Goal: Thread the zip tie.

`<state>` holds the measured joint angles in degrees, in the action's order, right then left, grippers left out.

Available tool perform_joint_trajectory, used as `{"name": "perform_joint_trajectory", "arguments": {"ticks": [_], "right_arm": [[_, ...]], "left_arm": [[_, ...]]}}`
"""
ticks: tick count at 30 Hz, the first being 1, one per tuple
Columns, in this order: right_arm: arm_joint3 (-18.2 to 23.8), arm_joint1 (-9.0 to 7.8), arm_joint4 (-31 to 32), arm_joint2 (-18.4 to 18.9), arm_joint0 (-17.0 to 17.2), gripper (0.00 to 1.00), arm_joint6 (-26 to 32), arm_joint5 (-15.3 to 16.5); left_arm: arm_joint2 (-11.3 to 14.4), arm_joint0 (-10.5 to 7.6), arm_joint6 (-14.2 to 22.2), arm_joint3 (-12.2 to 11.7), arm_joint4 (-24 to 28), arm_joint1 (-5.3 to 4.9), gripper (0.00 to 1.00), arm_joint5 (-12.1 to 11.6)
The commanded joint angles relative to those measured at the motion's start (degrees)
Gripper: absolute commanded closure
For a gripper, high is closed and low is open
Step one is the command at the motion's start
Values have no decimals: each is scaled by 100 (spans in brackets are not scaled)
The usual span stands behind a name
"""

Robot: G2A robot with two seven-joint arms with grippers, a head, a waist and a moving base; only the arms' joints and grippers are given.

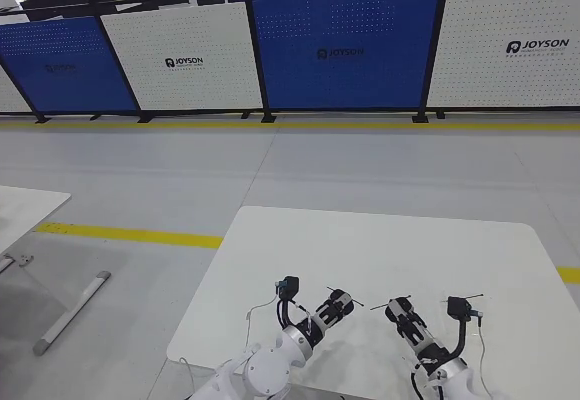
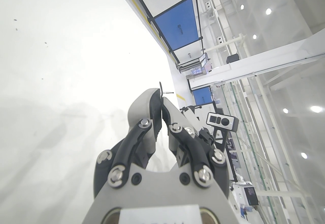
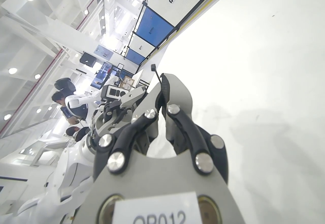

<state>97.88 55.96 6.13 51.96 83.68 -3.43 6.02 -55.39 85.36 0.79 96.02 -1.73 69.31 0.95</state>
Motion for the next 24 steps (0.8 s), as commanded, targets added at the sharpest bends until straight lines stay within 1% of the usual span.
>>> {"name": "perform_joint_trajectory", "arguments": {"ticks": [1, 5, 10, 12, 21, 24], "right_arm": [[0, 0, 0, 0, 0, 100, 0, 0], [-8, 44, 13, 16, 3, 100, -110, -34], [-107, 165, 13, -113, -47, 100, -269, 21], [-168, 209, 66, -165, -100, 100, -285, -98], [-176, 220, 85, -167, -104, 100, -291, -131], [-243, 261, 138, -172, -74, 100, -350, -33]], "left_arm": [[-1, 0, 0, 1, 3, 0, 100, 1], [-1, 0, 0, 1, 3, 0, 100, 1], [-1, 0, 0, 1, 3, 0, 100, 1], [-1, 0, 0, 1, 3, 0, 100, 1], [-1, 0, 0, 1, 3, 0, 100, 1], [-1, 0, 0, 1, 3, 0, 100, 1]]}}
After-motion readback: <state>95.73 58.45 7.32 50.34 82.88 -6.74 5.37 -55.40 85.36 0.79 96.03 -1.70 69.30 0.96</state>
